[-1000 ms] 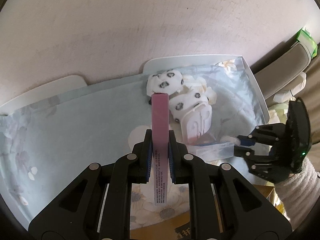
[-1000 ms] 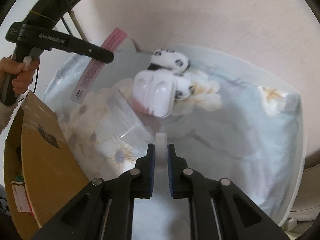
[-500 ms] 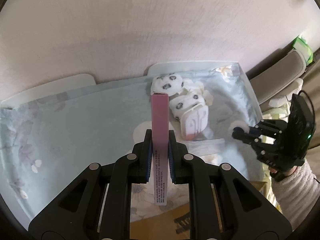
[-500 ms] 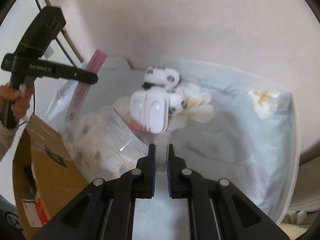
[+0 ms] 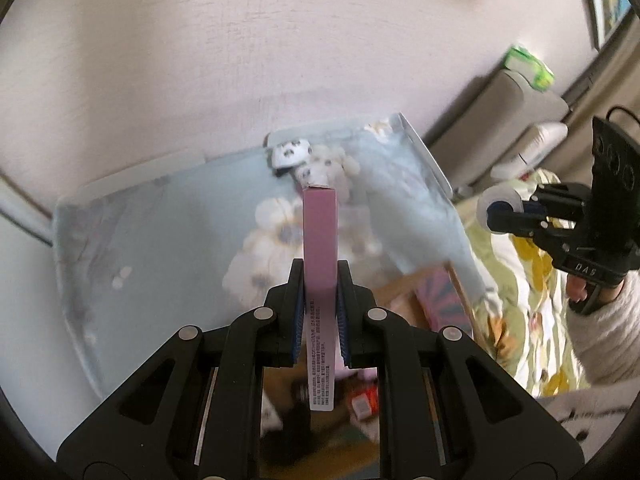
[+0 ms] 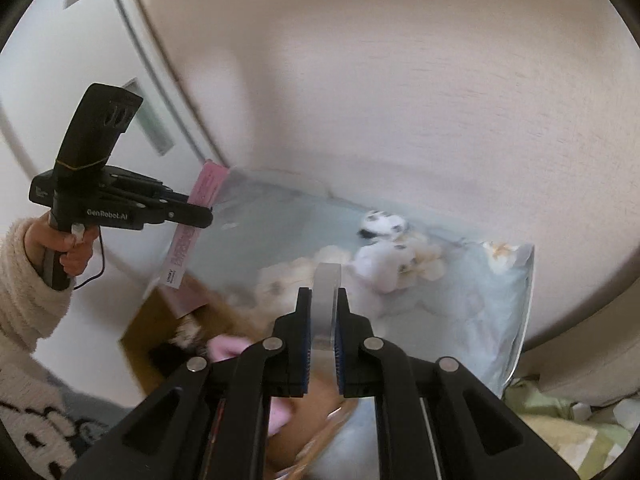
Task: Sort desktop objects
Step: 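Carry the pink box and tape roll into the box and release both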
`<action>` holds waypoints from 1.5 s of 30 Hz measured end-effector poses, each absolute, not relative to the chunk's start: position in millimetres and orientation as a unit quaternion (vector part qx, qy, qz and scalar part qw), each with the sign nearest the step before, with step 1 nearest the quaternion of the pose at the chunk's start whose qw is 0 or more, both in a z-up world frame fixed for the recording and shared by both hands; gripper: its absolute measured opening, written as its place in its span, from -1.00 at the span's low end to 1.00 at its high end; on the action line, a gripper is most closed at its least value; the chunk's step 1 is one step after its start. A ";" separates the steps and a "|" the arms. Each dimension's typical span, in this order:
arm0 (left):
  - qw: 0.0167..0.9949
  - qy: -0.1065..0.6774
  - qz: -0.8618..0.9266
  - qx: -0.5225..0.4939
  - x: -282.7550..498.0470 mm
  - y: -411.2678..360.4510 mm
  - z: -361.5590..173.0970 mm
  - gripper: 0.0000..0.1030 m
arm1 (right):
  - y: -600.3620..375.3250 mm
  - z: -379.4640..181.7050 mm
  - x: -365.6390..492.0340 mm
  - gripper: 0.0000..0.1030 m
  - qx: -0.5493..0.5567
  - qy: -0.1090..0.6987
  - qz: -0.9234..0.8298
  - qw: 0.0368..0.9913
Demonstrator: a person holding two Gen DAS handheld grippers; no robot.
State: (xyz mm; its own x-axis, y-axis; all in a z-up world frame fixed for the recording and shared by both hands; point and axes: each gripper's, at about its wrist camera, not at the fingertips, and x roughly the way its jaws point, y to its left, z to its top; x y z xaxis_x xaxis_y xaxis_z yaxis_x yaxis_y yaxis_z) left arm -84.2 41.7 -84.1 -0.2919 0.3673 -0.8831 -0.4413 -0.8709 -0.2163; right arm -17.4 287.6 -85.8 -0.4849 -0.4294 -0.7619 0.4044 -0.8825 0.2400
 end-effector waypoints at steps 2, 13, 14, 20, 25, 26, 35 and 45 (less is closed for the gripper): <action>0.244 0.040 0.806 -0.538 -63.1 35.0 -83.5 -0.76 | 273.6 -84.8 -4.1 -0.82 0.454 -0.012 -0.856 0.246; 0.207 0.055 0.792 -0.572 11.7 8.1 -149.4 -0.76 | 203.3 -133.7 52.5 -0.82 0.508 -0.013 -0.824 0.250; 0.206 0.056 0.790 -0.575 15.2 7.7 -154.4 -0.76 | 198.2 -140.8 54.9 -0.82 0.514 -0.020 -0.820 0.252; 0.212 0.061 0.785 -0.579 24.3 7.6 -161.7 -0.76 | 183.9 -150.5 60.5 -0.82 0.521 -0.006 -0.817 0.248; 0.206 0.060 0.783 -0.584 24.0 3.1 -163.0 -0.75 | 183.1 -157.2 57.2 -0.75 0.544 -0.025 -0.802 0.245; 0.202 0.059 0.781 -0.588 23.6 1.8 -163.9 -0.72 | 182.8 -158.5 56.2 -0.55 0.550 -0.026 -0.800 0.240; 0.189 0.056 0.807 -0.557 28.5 -11.2 -145.2 1.00 | 185.9 -149.9 64.6 0.30 0.538 -0.009 -0.819 0.200; 0.183 0.072 0.824 -0.531 23.1 -12.9 -127.2 1.00 | 215.4 -131.8 65.1 0.30 0.502 -0.036 -0.853 0.141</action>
